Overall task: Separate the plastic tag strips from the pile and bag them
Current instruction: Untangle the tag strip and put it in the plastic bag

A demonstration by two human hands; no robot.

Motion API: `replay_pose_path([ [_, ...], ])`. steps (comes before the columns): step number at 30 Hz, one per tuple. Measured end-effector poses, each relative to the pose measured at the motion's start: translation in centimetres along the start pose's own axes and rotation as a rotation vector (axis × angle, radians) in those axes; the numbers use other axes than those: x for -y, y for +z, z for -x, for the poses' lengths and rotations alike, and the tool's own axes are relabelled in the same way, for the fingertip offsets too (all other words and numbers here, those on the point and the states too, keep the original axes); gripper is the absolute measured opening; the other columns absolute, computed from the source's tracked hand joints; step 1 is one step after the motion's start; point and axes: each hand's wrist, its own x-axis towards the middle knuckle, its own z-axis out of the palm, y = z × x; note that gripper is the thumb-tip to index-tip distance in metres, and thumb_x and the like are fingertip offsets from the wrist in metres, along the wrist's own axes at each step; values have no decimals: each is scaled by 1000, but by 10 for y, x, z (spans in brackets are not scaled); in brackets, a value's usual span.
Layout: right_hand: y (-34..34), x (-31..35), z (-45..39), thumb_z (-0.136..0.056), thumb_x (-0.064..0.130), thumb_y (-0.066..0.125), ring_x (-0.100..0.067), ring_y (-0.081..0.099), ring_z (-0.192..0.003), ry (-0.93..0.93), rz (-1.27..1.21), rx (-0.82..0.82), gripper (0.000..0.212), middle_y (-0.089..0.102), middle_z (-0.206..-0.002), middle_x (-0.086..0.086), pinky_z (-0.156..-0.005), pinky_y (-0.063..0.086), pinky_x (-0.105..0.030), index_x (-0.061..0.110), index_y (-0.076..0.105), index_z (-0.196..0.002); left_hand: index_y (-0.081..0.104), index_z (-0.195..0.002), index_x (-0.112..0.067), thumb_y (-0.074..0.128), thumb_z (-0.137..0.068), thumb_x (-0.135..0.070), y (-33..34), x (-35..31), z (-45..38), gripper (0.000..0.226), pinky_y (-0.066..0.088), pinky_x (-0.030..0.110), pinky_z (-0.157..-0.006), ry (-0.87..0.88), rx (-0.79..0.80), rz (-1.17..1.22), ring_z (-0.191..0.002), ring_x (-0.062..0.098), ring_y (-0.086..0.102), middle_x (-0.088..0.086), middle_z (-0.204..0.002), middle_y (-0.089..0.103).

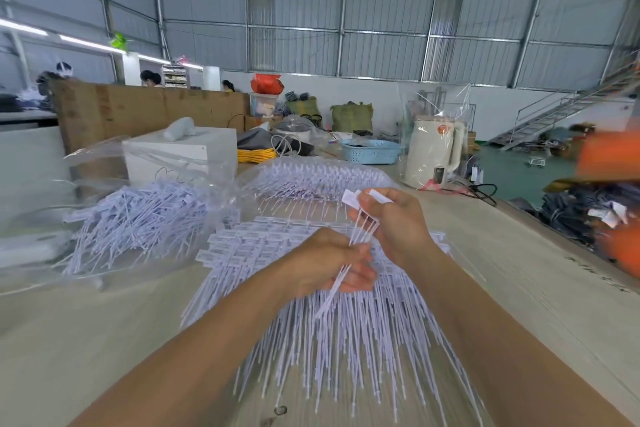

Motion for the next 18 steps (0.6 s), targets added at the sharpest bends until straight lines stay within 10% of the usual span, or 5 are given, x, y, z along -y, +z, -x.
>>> replay_pose_path([
  [7,8,-6,-10,-96,25,51,-17,53,-106,-268,616,110,29,56,-116,-5,-94,44,-36,15,55,-123,54,-76,-7,43,-100,-14,-13,3,6,27,35,18,-38,59,-142,-51,-36,5,35,-1,-53,42],
  [10,20,-12,-8,-97,18,48,-26,58,-98,-137,560,307,21,60,-110,-16,-83,51,-46,14,56,-117,55,-74,-7,44,-100,-14,-21,4,9,28,31,17,-36,63,-179,-54,-35,4,35,-2,-50,43],
  [18,31,-29,-5,-91,-2,53,-21,60,-62,-74,311,169,17,61,-81,-11,-65,53,-38,11,60,-83,56,-75,-8,47,-98,-13,-35,14,17,25,38,18,-41,89,-282,-102,-39,4,42,2,-59,52],
])
